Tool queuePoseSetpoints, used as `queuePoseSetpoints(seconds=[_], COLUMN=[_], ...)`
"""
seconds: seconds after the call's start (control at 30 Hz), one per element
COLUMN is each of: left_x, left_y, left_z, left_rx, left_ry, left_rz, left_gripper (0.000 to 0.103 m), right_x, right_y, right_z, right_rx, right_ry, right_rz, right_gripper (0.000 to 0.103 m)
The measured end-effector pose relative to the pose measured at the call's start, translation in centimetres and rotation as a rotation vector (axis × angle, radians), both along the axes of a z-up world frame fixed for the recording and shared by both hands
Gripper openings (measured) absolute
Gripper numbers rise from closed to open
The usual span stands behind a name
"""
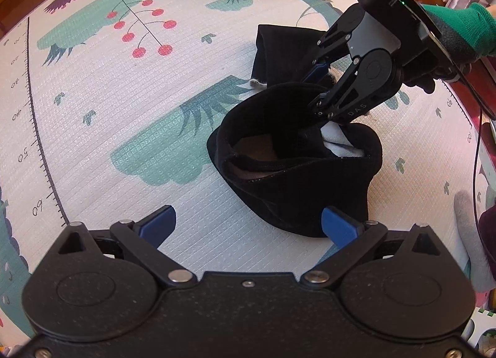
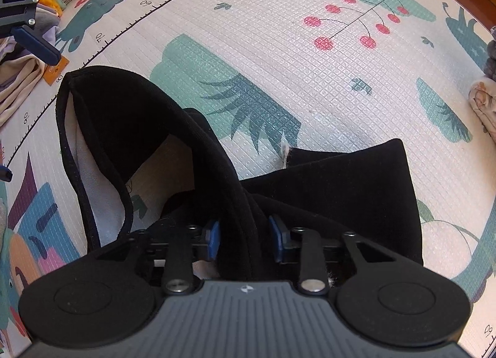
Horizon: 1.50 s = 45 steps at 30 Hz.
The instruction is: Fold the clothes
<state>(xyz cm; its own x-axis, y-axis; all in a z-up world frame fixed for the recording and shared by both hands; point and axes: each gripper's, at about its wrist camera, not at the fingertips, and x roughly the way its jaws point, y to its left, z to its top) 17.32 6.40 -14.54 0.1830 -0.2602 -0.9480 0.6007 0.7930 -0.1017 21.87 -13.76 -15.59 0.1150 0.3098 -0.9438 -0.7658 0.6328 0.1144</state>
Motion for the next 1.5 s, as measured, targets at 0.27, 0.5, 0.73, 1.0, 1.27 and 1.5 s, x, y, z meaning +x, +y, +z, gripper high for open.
queuePoseSetpoints(seconds=[0.27,0.5,0.73,1.0,1.27,1.5], left_x=[0.1,0.6,0.1,0.0,1.1,4.9], left_y=[0.1,-0.2,-0.4,-0.6,0.1,1.3], left_z=[-1.0,-0.7,-1.7,-2.2,-1.3,-0.2], left_rx=[-0.011,-0.038,-0.034,-0.054,-0.088,-0.126], left_ry=[0.019,0.016,0.048,0.075,0.044,-0.015], left_rz=[0.003,0.039,0.041,0.032,0.053,0.155], left_gripper=[0.102,0.102,0.102,0.102,0.101,0.101], right_x=[0.5,2.2,3.5,6.0,9.6,9.9], right_y=[0.5,2.9,8.2,9.6,-1.2,-8.1], right_z=[3.5,5.7,6.5,10.1,6.5,1.2], right_rx=[0.008,-0.029,-0.016,0.191,0.161,0.178], right_ry=[-0.21,-0.391,-0.514,-0.512,-0.335,-0.106], right_rz=[0.115,0.202,0.25,0.079,-0.28,-0.506], right_gripper=[0.01,0.01,0.015,0.053,0.061,0.074])
